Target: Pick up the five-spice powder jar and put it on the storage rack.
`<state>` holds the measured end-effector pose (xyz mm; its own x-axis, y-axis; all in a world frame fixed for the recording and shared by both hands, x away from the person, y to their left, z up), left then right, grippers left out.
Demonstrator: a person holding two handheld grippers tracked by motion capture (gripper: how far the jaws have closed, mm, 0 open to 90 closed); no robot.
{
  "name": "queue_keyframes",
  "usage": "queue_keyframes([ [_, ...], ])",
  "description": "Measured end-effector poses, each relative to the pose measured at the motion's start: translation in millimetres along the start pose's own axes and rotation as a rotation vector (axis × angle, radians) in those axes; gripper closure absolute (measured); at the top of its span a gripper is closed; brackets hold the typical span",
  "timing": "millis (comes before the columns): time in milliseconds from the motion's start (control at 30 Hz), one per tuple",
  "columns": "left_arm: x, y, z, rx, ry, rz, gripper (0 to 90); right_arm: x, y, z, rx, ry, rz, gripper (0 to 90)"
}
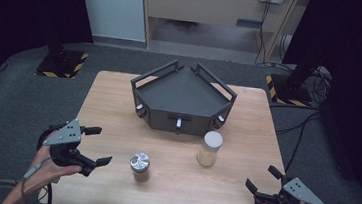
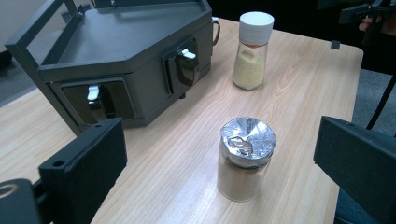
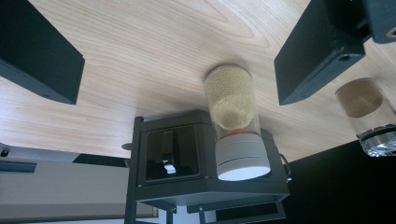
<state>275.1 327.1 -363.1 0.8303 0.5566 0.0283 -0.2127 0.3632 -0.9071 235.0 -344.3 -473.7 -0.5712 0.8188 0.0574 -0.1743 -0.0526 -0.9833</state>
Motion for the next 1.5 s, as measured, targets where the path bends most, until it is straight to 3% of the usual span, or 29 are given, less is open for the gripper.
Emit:
queue_keyframes([
  [600, -0.1, -5.2, -13.8, 0.032, 0.031, 0.015, 2.4, -0.3, 0.1, 0.4, -0.003, 0.002, -0.002, 2.3],
  [1500, -5.6, 10.5, -64.3, 0.064, 0.118, 0.011, 3.0, -0.5, 0.0, 1.3, -0.005, 0.004, -0.001, 2.5],
])
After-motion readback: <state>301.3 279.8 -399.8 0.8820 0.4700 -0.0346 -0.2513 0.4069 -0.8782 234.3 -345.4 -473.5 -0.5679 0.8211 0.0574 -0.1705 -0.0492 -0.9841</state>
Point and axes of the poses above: each handheld gripper's, and its own axes: z roughly backward along the jaws, y roughly out of its underside, x roughly to its left, the point moved 8 cm from there along -z, roughly forward along the jaws, and after that the axes turned 1 degree about -x, right-handed, at the moved point
